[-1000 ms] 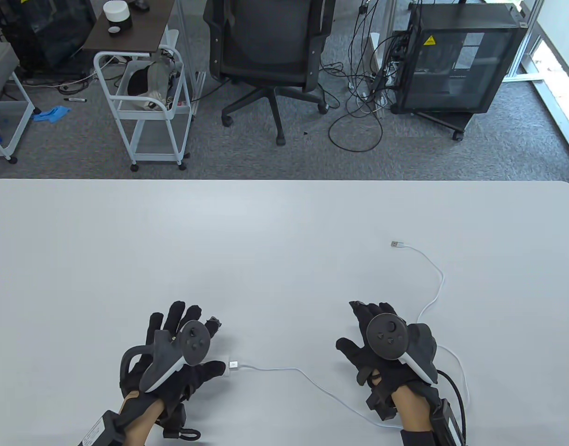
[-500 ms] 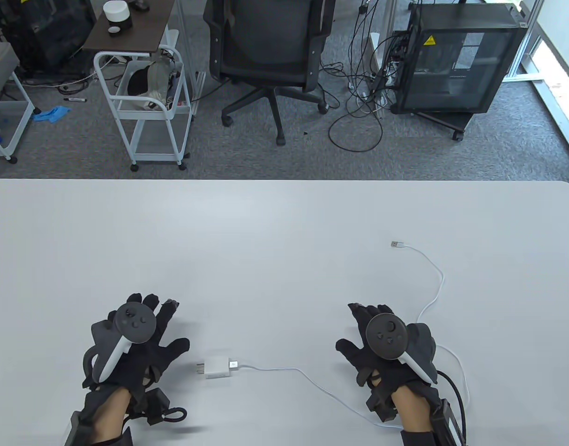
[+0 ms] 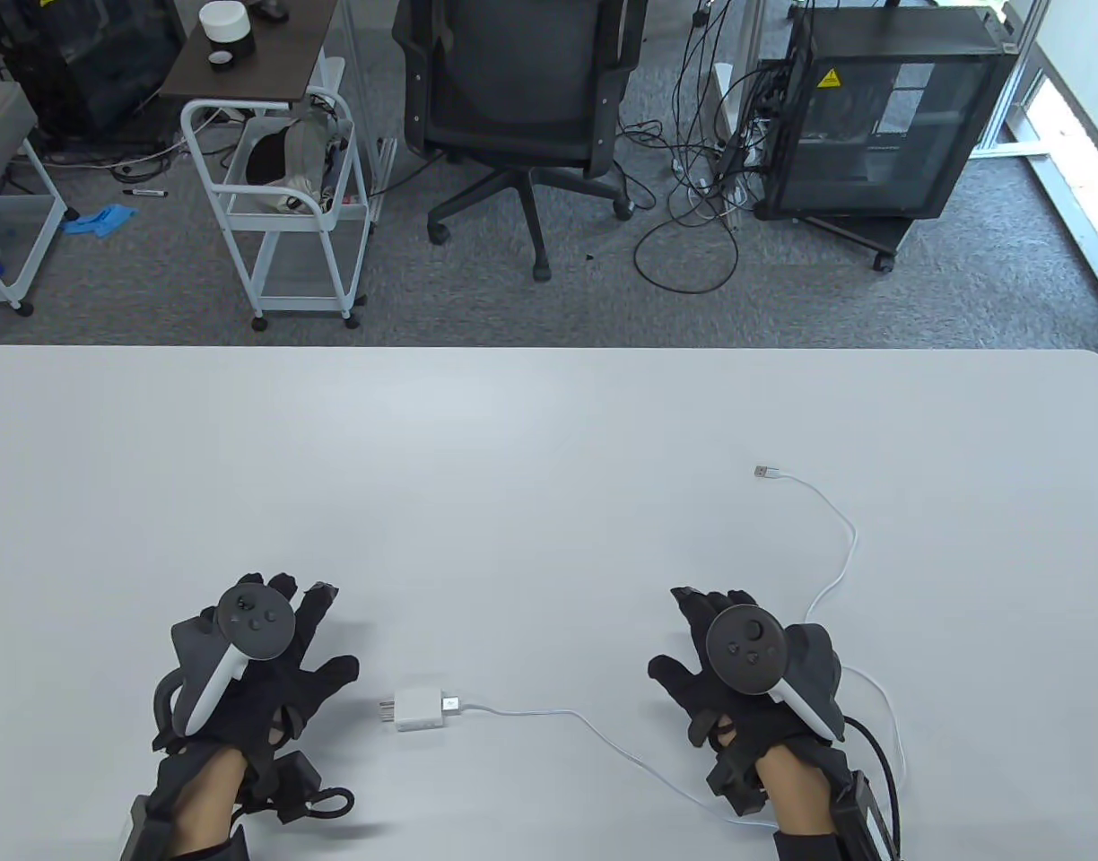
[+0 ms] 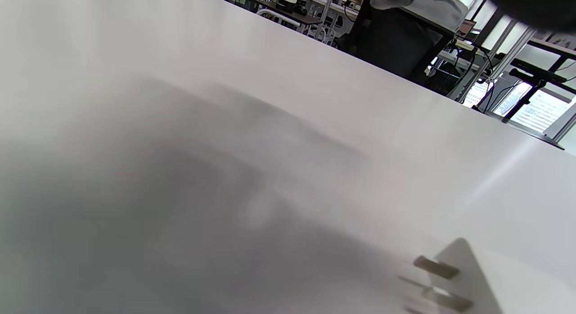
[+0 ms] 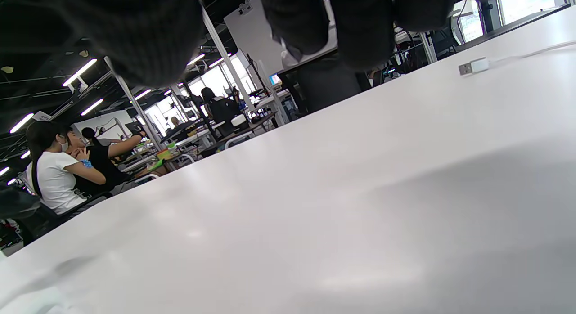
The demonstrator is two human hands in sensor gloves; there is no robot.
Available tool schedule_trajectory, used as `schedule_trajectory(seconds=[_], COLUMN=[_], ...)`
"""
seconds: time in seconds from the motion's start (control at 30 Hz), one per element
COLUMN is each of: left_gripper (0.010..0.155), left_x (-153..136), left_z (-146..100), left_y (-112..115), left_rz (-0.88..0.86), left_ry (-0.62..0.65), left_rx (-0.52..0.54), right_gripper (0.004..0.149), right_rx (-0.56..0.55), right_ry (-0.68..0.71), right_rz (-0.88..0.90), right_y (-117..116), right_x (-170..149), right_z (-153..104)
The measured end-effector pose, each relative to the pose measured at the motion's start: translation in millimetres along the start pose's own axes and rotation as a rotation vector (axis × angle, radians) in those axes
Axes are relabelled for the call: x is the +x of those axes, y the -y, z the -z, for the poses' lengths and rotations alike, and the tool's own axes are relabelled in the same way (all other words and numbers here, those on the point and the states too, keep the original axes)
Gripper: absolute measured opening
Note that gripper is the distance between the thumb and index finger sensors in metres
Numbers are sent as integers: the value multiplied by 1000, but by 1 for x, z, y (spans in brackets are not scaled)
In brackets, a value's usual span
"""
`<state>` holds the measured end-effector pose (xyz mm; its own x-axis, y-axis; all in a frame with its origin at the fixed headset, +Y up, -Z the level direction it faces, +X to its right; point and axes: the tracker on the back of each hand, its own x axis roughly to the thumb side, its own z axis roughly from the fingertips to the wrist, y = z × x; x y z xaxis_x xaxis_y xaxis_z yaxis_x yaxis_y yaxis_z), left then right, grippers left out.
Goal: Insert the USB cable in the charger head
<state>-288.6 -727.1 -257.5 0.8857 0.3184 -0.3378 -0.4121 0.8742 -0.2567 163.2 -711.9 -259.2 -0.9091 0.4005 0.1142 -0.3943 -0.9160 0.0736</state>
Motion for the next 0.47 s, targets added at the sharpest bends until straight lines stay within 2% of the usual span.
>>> schedule_trajectory(seconds=[0.47], left_gripper=[94], left_x=[1], left_z=[-1], left_y=[1], left_rz=[30], left_ry=[-2], left_rx=[-13], right_gripper=[87], right_rx=[0], right_ry=[-1], right_rz=[1], right_y=[1], right_x=[-1], right_z=[0])
